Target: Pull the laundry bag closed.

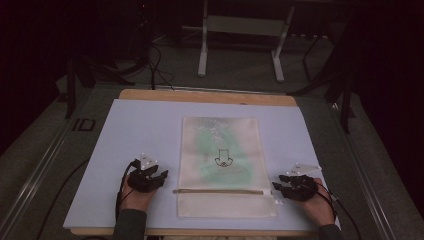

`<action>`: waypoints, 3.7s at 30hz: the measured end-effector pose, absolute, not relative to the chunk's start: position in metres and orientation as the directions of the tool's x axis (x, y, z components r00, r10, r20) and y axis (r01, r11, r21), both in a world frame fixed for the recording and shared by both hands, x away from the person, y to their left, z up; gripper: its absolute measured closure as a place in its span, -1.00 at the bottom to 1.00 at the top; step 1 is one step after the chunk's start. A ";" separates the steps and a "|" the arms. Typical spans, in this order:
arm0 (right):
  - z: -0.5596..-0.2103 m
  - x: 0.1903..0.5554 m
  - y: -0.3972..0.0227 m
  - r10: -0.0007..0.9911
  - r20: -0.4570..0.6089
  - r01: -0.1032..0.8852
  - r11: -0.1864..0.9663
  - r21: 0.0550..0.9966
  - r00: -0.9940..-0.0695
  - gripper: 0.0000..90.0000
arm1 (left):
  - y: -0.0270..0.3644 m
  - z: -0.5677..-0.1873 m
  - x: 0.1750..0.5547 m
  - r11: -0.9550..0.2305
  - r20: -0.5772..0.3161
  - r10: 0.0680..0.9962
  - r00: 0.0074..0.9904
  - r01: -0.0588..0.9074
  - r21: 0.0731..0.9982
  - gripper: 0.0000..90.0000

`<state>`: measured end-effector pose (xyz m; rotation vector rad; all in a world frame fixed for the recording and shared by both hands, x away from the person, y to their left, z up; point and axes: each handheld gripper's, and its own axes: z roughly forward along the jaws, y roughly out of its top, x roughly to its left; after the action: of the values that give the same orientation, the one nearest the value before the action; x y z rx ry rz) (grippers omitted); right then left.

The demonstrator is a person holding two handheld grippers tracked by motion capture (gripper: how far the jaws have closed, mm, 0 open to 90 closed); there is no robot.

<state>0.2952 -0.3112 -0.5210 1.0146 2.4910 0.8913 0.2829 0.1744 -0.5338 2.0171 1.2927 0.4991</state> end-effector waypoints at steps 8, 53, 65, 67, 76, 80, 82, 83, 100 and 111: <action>-0.517 0.291 -0.303 0.665 -0.058 0.483 0.597 0.640 -0.744 0.26 | 0.171 -0.533 0.283 -0.311 -0.046 0.873 0.486 0.628 0.714 0.28; -0.497 0.281 -0.251 0.475 -0.054 0.345 0.707 0.617 -0.878 0.14 | 0.172 -0.531 0.281 -0.338 -0.041 0.854 0.518 0.614 0.713 0.35; -0.498 0.282 -0.232 0.425 -0.052 0.307 0.726 0.615 -0.904 0.13 | 0.171 -0.531 0.281 -0.345 -0.039 0.851 0.524 0.613 0.711 0.35; -0.499 0.282 -0.227 0.415 -0.046 0.302 0.728 0.616 -0.908 0.12 | 0.171 -0.531 0.281 -0.345 -0.039 0.851 0.523 0.613 0.711 0.35; -0.501 0.284 -0.213 0.383 -0.048 0.277 0.744 0.608 -0.923 0.10 | 0.170 -0.531 0.281 -0.346 -0.037 0.851 0.523 0.612 0.711 0.35; -0.501 0.285 -0.208 0.373 -0.043 0.272 0.745 0.609 -0.927 0.10 | 0.170 -0.531 0.281 -0.347 -0.037 0.850 0.525 0.612 0.711 0.35; -0.501 0.285 -0.205 0.368 -0.045 0.266 0.746 0.610 -0.929 0.10 | 0.170 -0.531 0.281 -0.347 -0.038 0.850 0.526 0.612 0.711 0.35; -0.501 0.285 -0.203 0.364 -0.046 0.262 0.747 0.611 -0.930 0.10 | 0.170 -0.531 0.281 -0.348 -0.037 0.850 0.526 0.611 0.711 0.35; -0.500 0.287 -0.177 0.314 -0.062 0.211 0.759 0.616 -0.947 0.20 | 0.169 -0.531 0.281 -0.355 -0.030 0.848 0.529 0.609 0.709 0.35; -0.502 0.288 -0.161 0.288 -0.057 0.193 0.763 0.617 -0.956 0.20 | 0.170 -0.531 0.280 -0.350 -0.034 0.849 0.527 0.610 0.711 0.35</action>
<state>0.2880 -0.1607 -0.5016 0.3862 2.8083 0.9592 0.2805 0.1696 -0.5306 2.0858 1.1797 0.4515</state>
